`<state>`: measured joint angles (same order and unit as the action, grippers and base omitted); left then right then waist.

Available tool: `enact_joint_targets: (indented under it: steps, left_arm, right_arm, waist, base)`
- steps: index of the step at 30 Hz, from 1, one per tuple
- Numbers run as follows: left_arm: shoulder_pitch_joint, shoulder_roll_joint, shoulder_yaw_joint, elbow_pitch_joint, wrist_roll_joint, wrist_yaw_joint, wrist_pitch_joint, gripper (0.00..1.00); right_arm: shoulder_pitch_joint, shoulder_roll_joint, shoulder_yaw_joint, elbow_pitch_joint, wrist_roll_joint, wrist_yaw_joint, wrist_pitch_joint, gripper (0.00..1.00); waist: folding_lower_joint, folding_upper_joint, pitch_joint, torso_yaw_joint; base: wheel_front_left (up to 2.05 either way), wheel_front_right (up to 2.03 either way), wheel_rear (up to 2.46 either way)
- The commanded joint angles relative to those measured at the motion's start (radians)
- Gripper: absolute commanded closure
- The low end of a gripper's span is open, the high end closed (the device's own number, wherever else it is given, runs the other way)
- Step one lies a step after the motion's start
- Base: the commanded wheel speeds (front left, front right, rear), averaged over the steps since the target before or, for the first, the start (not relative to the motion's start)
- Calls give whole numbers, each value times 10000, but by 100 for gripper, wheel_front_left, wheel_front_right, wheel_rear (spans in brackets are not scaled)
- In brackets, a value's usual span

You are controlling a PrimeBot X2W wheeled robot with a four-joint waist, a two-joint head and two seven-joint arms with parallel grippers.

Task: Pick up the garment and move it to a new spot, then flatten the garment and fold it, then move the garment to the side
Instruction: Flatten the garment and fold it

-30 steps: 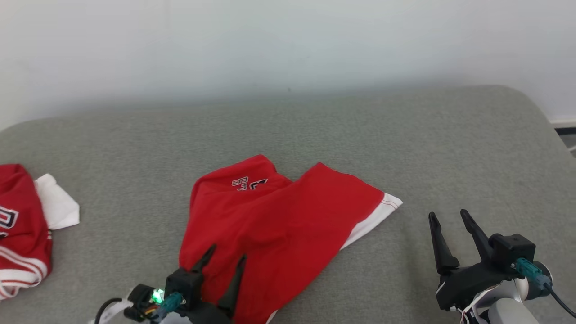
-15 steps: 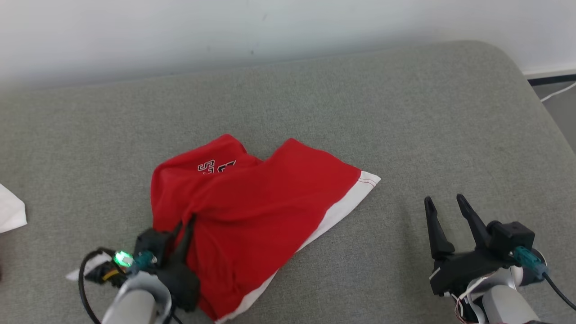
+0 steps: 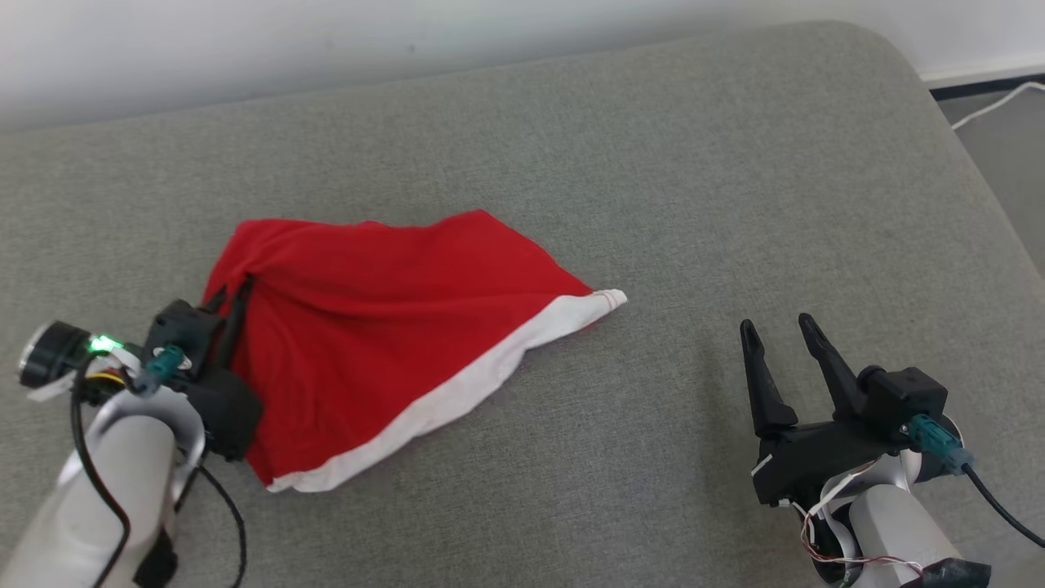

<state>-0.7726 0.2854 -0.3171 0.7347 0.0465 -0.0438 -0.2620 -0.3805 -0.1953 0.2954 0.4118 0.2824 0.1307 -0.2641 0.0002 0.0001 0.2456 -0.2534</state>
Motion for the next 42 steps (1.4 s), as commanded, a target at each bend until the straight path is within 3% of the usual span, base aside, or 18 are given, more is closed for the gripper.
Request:
enact_joint_targets:
  steps: [1,4,5,6,7,8,16,28,42]
  left_arm:
    - [-150,177,-16,84,29,-16,-47,100]
    - [-309,408,-195,96,126,-80,-46,100]
    - [-270,460,-296,98,170,-119,-47,82]
    - [-198,466,-339,34,112,-109,-47,53]
    - [-95,458,-286,-45,-5,-43,-47,14]
    - [45,431,-179,-145,-176,36,-47,0]
    - [1651,-269,728,-1515,-1284,622,-47,0]
    - [4333,-1612,1550,-2587,-1713,668,-47,0]
    - [6362,-2283,2276,-3702,-1737,757,-47,0]
  right_arm:
    - [-51,35,27,22,63,1,-3,0]
    - [-122,81,4,47,64,1,-3,0]
    - [-125,100,10,64,49,1,-3,0]
    - [-121,110,2,69,41,1,-5,0]
    - [-112,114,-29,63,39,1,-3,0]
    - [-83,119,-59,64,44,1,-5,0]
    - [399,90,-69,191,55,1,-3,0]
    - [1199,107,-279,401,-114,1,-3,0]
    - [1911,440,-712,302,-442,1,-3,0]
  waist:
    - [-2,-1,154,-152]
    - [-2,-1,182,-198]
    - [-2,-1,163,-206]
    - [-2,-1,128,-198]
    - [-2,-1,94,-173]
    - [-2,-1,38,-126]
    - [-2,-1,-935,637]
    - [-2,-1,-2307,1577]
    - [-2,-1,-2702,1931]
  base:
    - [0,0,0]
    - [0,0,0]
    - [0,0,0]
    - [0,0,0]
    - [0,0,0]
    - [0,0,0]
    - [0,0,0]
    - [0,0,0]
    - [0,0,0]
